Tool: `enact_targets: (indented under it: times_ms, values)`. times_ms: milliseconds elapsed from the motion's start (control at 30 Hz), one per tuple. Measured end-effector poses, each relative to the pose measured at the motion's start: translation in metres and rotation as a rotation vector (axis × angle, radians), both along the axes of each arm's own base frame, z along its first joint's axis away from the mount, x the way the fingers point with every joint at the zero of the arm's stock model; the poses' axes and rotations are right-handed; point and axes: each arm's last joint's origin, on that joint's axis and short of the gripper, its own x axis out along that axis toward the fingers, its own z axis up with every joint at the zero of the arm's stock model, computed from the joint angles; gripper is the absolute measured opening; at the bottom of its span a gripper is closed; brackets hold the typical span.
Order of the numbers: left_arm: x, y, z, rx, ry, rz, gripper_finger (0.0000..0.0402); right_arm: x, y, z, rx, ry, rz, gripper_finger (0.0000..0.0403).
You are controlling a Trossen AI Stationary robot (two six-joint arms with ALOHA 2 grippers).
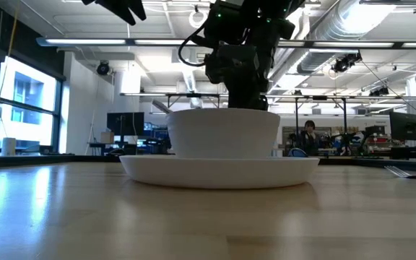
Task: Set table place
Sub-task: Put the blue fork to the right of the white plate
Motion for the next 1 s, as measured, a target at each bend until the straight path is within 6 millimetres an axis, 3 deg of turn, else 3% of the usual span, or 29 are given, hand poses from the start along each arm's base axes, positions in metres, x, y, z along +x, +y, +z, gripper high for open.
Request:
enact_targets:
  times_ms: [167, 367, 467, 567, 733, 1000]
  values:
    - [0.0, 0.0, 0.0, 0.0, 0.0, 0.0, 0.0182, 0.002, -0.001, 0.013, -0.026, 0.012, -0.007, 0.0116]
    - [0.0, 0.0, 0.0, 0.0, 0.0, 0.0, 0.0182, 0.0, -0.008, 0.073, -0.259, 0.084, -0.064, 0.012]
    - [0.0, 0.0, 0.0, -0.005, 0.0, -0.003, 0.0182, -0.014, -0.011, 0.097, -0.372, 0.204, -0.135, 0.0095]
    - [0.0, 0.0, 0.0, -0.009, 0.006, -0.007, 0.0182, -0.036, -0.006, 0.106, -0.449, 0.349, -0.224, 0.0033]
    - [-0.001, 0.0, -0.001, 0.002, 0.03, -0.024, 0.0182, -0.088, 0.016, 0.099, -0.391, 0.393, -0.441, 0.0004]
    - [0.0, 0.0, -0.001, 0.024, 0.065, -0.06, 0.0182, -0.174, 0.069, 0.046, -0.104, 0.382, -0.81, 0.0]
